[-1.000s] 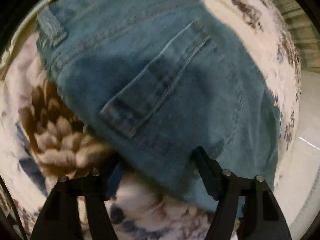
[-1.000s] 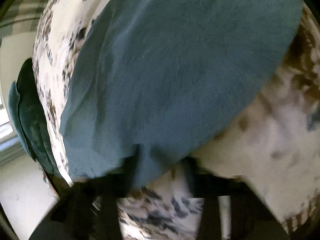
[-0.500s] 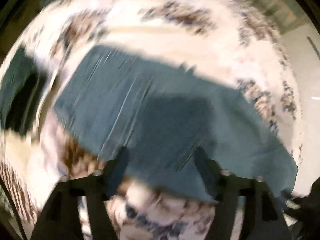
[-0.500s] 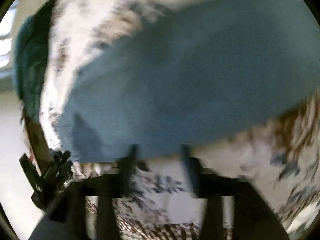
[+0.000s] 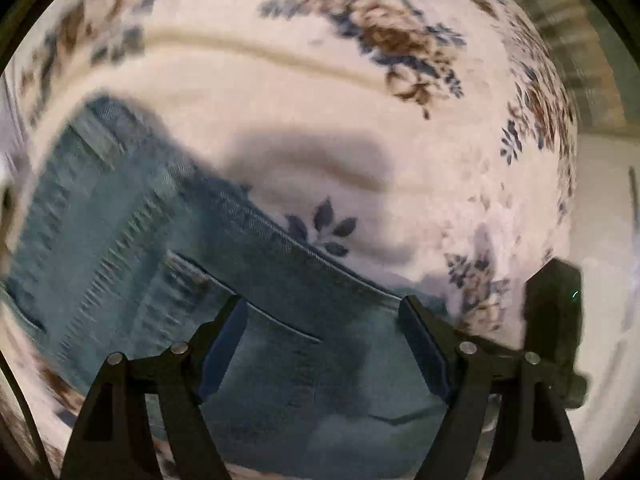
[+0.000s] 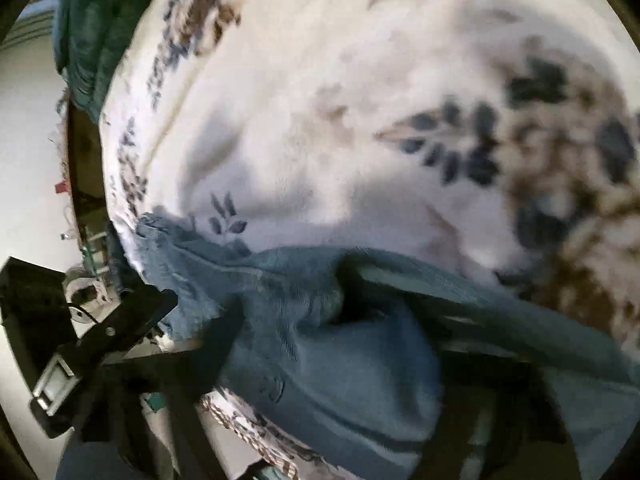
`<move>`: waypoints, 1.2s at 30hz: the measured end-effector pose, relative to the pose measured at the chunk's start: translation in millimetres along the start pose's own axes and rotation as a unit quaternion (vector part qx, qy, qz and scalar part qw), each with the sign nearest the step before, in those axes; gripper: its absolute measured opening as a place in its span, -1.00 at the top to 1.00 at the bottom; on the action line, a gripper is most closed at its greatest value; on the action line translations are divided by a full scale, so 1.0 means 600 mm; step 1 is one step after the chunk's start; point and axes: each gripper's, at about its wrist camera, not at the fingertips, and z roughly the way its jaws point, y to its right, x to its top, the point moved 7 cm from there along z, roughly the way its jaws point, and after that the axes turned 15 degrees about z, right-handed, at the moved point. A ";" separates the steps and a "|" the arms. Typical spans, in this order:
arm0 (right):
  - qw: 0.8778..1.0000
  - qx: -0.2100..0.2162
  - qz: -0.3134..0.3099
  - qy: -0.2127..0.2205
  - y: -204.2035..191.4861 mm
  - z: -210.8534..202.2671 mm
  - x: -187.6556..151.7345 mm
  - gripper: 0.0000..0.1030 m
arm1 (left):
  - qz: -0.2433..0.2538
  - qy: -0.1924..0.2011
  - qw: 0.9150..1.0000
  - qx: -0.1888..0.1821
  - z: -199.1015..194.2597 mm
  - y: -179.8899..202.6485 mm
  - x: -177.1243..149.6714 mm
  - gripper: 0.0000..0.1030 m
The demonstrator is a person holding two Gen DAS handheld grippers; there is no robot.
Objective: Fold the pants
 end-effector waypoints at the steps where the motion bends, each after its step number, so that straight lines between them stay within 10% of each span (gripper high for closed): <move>1: 1.000 0.013 0.004 0.001 -0.002 0.000 -0.002 0.66 | -0.019 -0.009 1.000 -0.012 0.003 -0.006 -0.003 -0.49; 11: 0.991 0.077 -0.098 0.046 -0.023 -0.066 -0.123 0.69 | -0.171 -0.054 0.979 -0.101 0.031 -0.044 -0.016 -0.49; 16: 0.986 0.063 -0.143 0.050 -0.044 -0.061 -0.181 0.69 | -0.127 -0.088 0.987 -0.038 0.065 -0.039 -0.018 -0.40; 19: 0.985 0.062 -0.153 0.053 -0.047 -0.053 -0.179 0.69 | -0.061 -0.086 0.994 0.026 0.071 -0.034 -0.026 0.21; 28: 0.987 0.138 -0.075 -0.023 -0.014 -0.019 -0.106 -0.07 | -0.057 -0.051 0.997 -0.003 0.042 -0.039 -0.040 0.47; 34: 0.986 0.039 -0.131 -0.092 -0.066 0.075 -0.099 -0.38 | -0.066 -0.042 0.997 -0.012 0.038 -0.036 -0.036 0.48; 36: 0.985 0.008 -0.144 -0.099 -0.071 0.096 -0.106 -0.02 | -0.076 -0.039 0.996 -0.017 0.038 -0.042 -0.035 0.48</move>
